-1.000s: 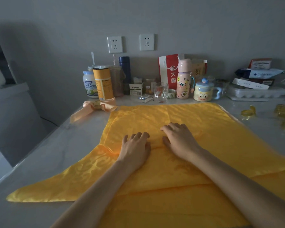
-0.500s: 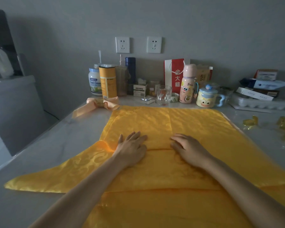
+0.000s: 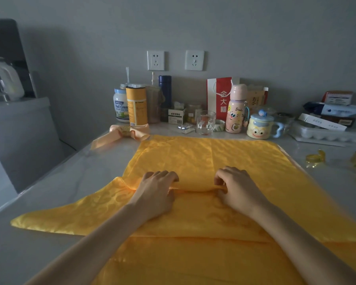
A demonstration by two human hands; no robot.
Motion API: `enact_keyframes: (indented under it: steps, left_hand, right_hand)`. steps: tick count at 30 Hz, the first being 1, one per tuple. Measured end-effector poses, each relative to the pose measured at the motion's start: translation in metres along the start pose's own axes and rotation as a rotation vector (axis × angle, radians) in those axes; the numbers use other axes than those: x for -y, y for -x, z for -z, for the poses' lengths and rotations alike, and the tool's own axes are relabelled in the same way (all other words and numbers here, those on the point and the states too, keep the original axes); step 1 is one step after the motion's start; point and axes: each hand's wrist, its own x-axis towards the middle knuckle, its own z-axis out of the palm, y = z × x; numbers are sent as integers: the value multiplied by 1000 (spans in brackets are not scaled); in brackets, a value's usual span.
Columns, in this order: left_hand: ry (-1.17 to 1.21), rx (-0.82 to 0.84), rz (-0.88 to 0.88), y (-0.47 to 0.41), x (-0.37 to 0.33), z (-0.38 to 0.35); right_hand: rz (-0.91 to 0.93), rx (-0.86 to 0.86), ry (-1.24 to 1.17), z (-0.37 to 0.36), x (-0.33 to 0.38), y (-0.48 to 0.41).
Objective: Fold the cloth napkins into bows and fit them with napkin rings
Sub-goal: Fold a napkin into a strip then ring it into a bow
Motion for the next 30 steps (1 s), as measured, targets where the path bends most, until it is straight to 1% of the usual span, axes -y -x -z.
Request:
enact_keyframes:
  steps: [2, 4, 8, 10, 11, 13, 15, 17, 19, 21, 25, 30]
  left_hand:
    - [-7, 15, 8, 6, -5, 2]
    - [9, 19, 26, 9, -11, 2]
    - [-21, 27, 45, -1, -15, -1]
    - [21, 37, 79, -5, -18, -2]
    - [30, 52, 91, -6, -19, -4]
    - [-13, 139, 96, -4, -23, -9]
    - [-86, 236, 95, 0, -23, -14]
    - [-96, 291, 111, 0, -21, -15]
    - [-83, 314, 127, -1, -21, -16]
    - [-67, 327, 146, -2, -21, -17]
    - [-38, 351, 162, -3, -20, -16]
    - [16, 355, 148, -3, -15, -15]
  right_hand:
    - [1, 82, 19, 3, 3, 2]
    - [-17, 114, 19, 6, 5, 3]
    - [-59, 60, 39, 6, 9, 2]
    - [-71, 23, 130, 4, 11, 1]
    - [-66, 5, 173, 1, 12, 0]
    - [-43, 5, 161, -6, 16, 0]
    - [-5, 63, 39, -12, 24, -2]
    - [22, 176, -59, -17, 32, -3]
    - [18, 305, -41, -22, 34, -2]
    - [-23, 377, -8, -25, 31, -2]
    - [-109, 413, 29, -21, 15, 2]
    - [-153, 384, 10, -16, -11, 11]
